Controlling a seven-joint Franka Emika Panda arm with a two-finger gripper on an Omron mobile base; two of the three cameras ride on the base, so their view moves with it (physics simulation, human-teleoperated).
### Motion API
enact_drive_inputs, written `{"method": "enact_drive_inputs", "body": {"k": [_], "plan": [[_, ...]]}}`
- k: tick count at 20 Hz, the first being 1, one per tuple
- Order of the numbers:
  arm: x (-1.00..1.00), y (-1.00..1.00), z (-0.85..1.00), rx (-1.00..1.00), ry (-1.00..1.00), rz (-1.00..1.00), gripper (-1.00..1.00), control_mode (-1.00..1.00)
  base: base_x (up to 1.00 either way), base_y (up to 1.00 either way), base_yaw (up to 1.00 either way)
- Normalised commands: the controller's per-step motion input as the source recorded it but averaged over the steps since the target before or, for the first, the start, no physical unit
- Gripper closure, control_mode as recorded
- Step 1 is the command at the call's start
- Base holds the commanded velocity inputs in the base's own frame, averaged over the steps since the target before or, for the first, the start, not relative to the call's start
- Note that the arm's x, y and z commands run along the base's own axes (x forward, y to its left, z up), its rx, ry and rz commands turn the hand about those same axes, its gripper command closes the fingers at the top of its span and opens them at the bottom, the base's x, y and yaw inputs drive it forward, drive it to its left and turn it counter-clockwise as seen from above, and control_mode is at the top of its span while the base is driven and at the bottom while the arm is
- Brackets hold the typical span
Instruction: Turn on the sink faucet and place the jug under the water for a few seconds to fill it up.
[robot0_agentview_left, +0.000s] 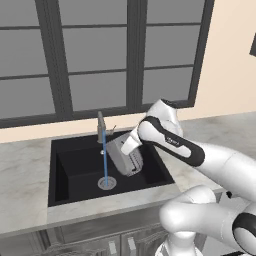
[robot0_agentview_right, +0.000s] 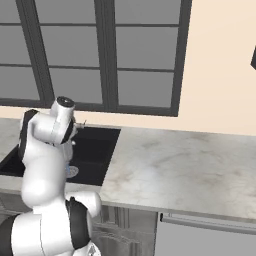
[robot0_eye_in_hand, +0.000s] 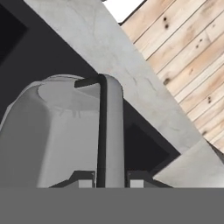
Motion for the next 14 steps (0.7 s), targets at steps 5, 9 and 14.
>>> {"method": "enact_drive_inputs", "body": {"k": [5, 9, 14], "plan": [[0.10, 0.00, -0.31, 0.00, -0.15, 0.09, 1.00, -1.00, 0.00, 0.00, 0.00], [0.25, 0.00, -0.27, 0.00, -0.07, 0.08, 1.00, -1.00, 0.00, 0.00, 0.00], [0.36, 0.00, -0.19, 0.00, -0.04, 0.08, 1.00, -1.00, 0.00, 0.00, 0.00]]}}
